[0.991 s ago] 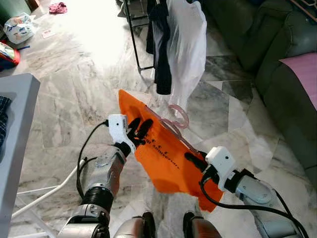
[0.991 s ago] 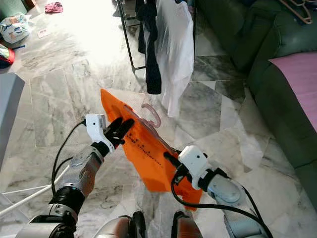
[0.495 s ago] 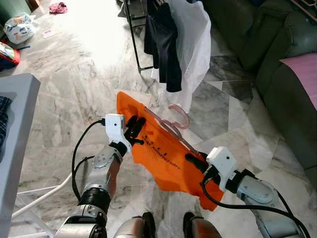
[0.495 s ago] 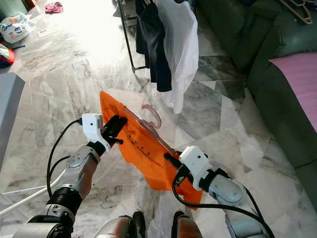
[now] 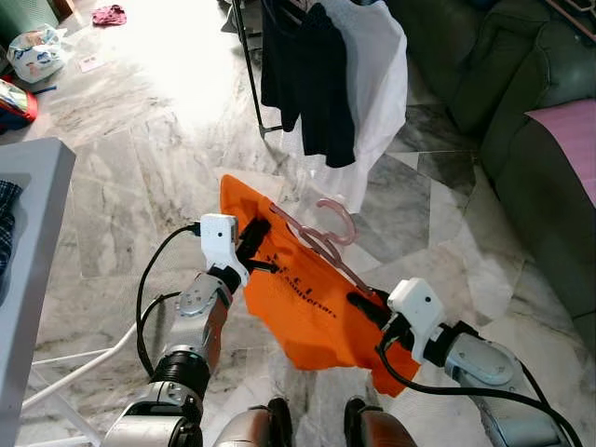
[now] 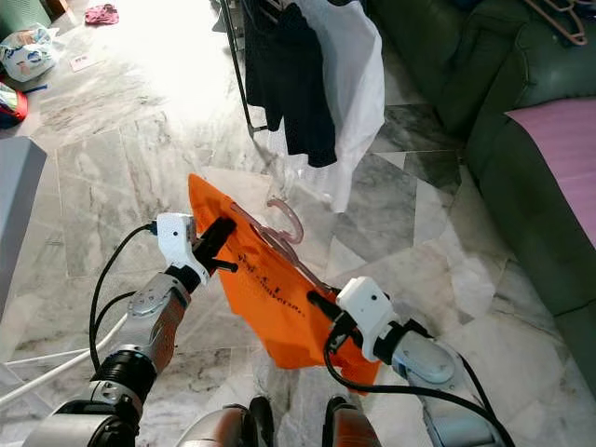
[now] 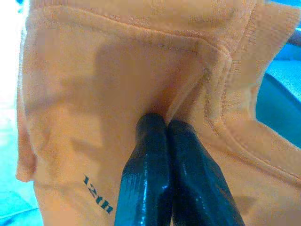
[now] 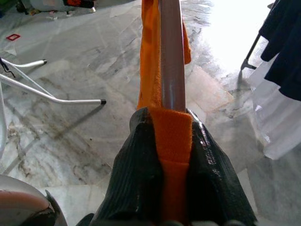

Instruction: Hang hanger

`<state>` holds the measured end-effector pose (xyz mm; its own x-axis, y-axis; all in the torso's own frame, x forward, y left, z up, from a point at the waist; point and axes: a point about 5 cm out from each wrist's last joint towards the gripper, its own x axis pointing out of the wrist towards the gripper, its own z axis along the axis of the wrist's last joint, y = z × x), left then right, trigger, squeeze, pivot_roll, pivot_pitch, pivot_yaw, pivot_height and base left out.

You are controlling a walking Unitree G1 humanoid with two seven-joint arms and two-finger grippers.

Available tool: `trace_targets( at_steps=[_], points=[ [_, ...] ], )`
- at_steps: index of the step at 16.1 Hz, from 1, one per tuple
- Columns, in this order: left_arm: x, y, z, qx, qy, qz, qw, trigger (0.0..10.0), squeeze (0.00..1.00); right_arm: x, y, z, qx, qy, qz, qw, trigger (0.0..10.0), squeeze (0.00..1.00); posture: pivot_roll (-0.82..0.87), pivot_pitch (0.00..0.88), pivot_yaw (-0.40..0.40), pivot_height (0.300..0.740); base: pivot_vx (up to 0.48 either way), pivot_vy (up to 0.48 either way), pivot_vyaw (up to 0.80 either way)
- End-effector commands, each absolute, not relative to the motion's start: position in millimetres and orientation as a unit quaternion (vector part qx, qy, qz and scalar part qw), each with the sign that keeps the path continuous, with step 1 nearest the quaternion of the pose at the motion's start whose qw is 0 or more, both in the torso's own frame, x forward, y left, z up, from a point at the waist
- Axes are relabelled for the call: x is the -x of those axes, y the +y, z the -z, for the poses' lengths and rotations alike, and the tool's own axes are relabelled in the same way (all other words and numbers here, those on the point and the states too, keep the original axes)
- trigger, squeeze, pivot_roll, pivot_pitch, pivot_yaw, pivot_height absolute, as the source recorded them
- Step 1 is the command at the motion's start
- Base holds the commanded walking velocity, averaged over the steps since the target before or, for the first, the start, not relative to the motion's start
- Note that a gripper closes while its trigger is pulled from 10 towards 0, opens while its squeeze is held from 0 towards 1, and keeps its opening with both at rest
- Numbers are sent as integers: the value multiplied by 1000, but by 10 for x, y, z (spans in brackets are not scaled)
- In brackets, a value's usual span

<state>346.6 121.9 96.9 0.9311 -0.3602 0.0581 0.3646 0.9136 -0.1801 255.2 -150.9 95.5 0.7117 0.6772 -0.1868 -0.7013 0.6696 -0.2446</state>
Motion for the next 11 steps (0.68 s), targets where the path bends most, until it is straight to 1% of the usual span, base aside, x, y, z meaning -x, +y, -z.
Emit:
trace_targets(
  at_steps=[1, 4, 7, 9, 11],
  points=[
    [-3504, 1420, -1014, 82, -24, 136, 987, 0, 0, -2494, -1499, -938, 150, 43, -384, 910, 10000, 0, -95, 254, 95, 740, 0, 0, 0],
    [-3556, 1502, -1121, 68, -46, 113, 990, 0, 0, -2501, -1566, -832, 171, 73, -361, 914, 10000, 0, -91, 256, 94, 740, 0, 0, 0],
    [-3580, 1548, -1187, 53, -61, 98, 992, 0, 0, -2513, -1682, -652, 199, 131, -325, 915, 10000, 0, -89, 257, 91, 740, 0, 0, 0],
    [-3595, 1581, -1218, 47, -68, 90, 992, 0, 0, -2481, -1776, -543, 206, 170, -310, 912, 10000, 0, -87, 257, 90, 740, 0, 0, 0],
    [-3610, 1608, -1235, 42, -69, 84, 993, 0, 0, -2432, -1836, -492, 220, 184, -307, 907, 10000, 0, -86, 257, 90, 740, 0, 0, 0]
  ],
)
